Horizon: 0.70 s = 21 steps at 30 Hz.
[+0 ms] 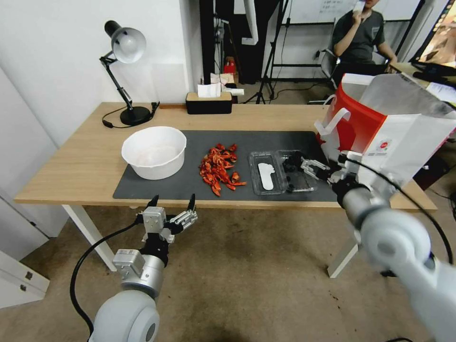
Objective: Close the disposable takeout box, then place it into the delivery bag.
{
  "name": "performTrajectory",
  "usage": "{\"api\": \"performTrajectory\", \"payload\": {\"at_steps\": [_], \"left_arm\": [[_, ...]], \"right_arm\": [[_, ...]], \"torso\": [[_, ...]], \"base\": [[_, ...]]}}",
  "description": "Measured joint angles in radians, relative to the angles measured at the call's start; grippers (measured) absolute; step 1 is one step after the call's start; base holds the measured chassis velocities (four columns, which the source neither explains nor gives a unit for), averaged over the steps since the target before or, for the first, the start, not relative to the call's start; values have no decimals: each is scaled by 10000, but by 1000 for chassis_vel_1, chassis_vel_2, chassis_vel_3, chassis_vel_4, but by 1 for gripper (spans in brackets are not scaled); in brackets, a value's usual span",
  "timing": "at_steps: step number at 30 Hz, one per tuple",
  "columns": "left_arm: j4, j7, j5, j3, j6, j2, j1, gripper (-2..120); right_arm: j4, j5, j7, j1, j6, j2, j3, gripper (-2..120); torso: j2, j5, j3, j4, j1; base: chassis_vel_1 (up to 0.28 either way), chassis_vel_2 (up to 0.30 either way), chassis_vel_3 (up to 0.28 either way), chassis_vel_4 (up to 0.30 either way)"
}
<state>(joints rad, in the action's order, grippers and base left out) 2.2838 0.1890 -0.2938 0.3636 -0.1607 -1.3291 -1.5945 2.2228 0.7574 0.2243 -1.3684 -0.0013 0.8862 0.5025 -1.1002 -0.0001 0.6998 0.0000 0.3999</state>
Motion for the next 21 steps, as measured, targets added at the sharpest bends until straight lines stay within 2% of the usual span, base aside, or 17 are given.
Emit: {"api": "performTrajectory", "payload": {"at_steps": [1, 4, 5, 6, 7, 9, 10, 12, 13, 15, 21], "left_arm": [[0, 0, 0, 0, 0, 0, 0, 100], [-121, -33, -41, -5, 209, 60, 8, 100], [-121, -33, -41, -5, 209, 60, 8, 100], [-176, -48, -56, -19, 262, 66, 16, 100], [-176, -48, -56, -19, 262, 66, 16, 100], [-299, -65, -86, -80, 325, 76, 30, 100], [-299, -65, -86, -80, 325, 76, 30, 100], [-357, -85, -100, -110, 345, 113, 27, 100], [-357, -85, -100, -110, 345, 113, 27, 100], [-450, -117, -157, -117, 356, 198, 35, 100], [-485, -167, -360, -104, 397, 322, 17, 100]], "right_arm": [[0, 0, 0, 0, 0, 0, 0, 100], [-175, -1900, -815, -1600, 1749, 774, 904, 100], [-175, -1900, -815, -1600, 1749, 774, 904, 100], [-408, -2474, -1051, -2202, 2380, 1180, 1186, 100], [-408, -2474, -1051, -2202, 2380, 1180, 1186, 100], [-1252, -3225, -1496, -3202, 3828, 2067, 1629, 100], [-1252, -3225, -1496, -3202, 3828, 2067, 1629, 100], [-1930, -3307, -1853, -3759, 4645, 2528, 1748, 100], [-1930, -3307, -1853, -3759, 4645, 2528, 1748, 100], [-2674, -3187, -2357, -4002, 5186, 2801, 1670, 100], [-3018, -2788, -2830, -3893, 5133, 2775, 1407, 100]], "torso": [[0, 0, 0, 0, 0], [0, -3, 0, 0, 0], [0, -3, 0, 0, 0], [0, 3, 0, -3, -1], [0, 3, 0, -3, -1], [0, 3, 0, -3, -1], [0, 3, 0, -3, -1], [0, -1, 1, -3, 0], [0, -1, 1, -3, 0], [0, 5, 1, -2, -1], [1, -1, 1, 1, 3]], "base": [[0, 0, 0, 0], [0, 0, 0, 0], [0, 0, 0, 0], [0, 0, 0, 0], [0, 0, 0, 0], [0, 0, 0, 0], [0, 0, 0, 0], [0, 0, 0, 0], [0, 0, 0, 0], [0, 0, 0, 0], [0, 0, 0, 0]]}}
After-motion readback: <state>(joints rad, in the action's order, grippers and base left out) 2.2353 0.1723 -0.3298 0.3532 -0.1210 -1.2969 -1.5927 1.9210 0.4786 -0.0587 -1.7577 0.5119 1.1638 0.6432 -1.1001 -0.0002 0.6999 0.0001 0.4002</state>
